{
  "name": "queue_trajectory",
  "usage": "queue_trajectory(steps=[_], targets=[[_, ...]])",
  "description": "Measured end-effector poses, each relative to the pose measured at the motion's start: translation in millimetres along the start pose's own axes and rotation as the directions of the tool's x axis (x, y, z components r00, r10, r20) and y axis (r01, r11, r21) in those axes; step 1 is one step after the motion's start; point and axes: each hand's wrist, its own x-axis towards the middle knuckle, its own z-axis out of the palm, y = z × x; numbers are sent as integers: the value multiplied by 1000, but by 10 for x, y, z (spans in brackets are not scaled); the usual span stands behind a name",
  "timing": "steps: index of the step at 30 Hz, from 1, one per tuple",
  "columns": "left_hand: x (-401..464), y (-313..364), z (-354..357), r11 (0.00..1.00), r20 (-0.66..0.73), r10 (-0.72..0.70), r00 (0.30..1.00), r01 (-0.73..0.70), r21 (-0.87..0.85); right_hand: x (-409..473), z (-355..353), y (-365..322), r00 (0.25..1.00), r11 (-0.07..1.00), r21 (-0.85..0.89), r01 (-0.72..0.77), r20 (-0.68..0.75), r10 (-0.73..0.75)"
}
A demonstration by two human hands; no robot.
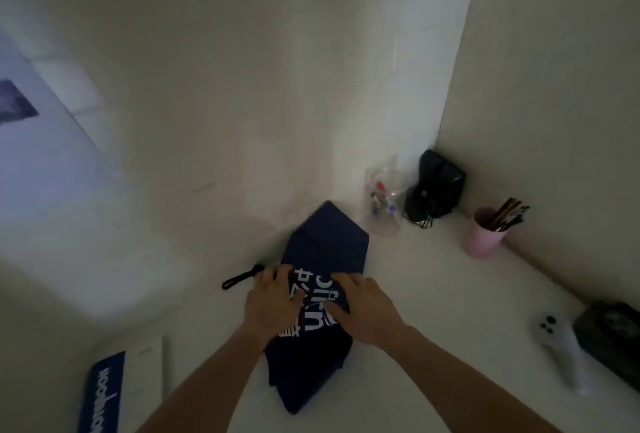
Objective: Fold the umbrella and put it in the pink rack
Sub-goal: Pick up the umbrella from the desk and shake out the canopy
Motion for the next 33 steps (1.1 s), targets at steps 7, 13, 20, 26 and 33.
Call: queue_trajectory(steps=[7, 13, 20, 26, 33], targets=[[371, -401, 726, 993, -36, 34, 999, -38, -115, 507, 952, 421, 999, 989, -144, 11, -41, -17], [348, -578, 1025, 990, -111, 137, 984, -139, -15, 649, 1228, 613, 971, 949, -315, -14, -230, -63], [-155, -463, 991, 976, -46, 177, 983, -181, -118, 13, 1268, 511, 980, 1000, 11, 20, -200, -17], [-1005, -149, 611, 924, -177, 189, 966, -236, -301, -932, 1300, 611, 939, 937, 339, 87, -342, 36], [-1559, 188, -166, 683, -211, 70, 975, -201, -702, -1842, 749, 378, 904, 521, 787, 332, -423, 64]])
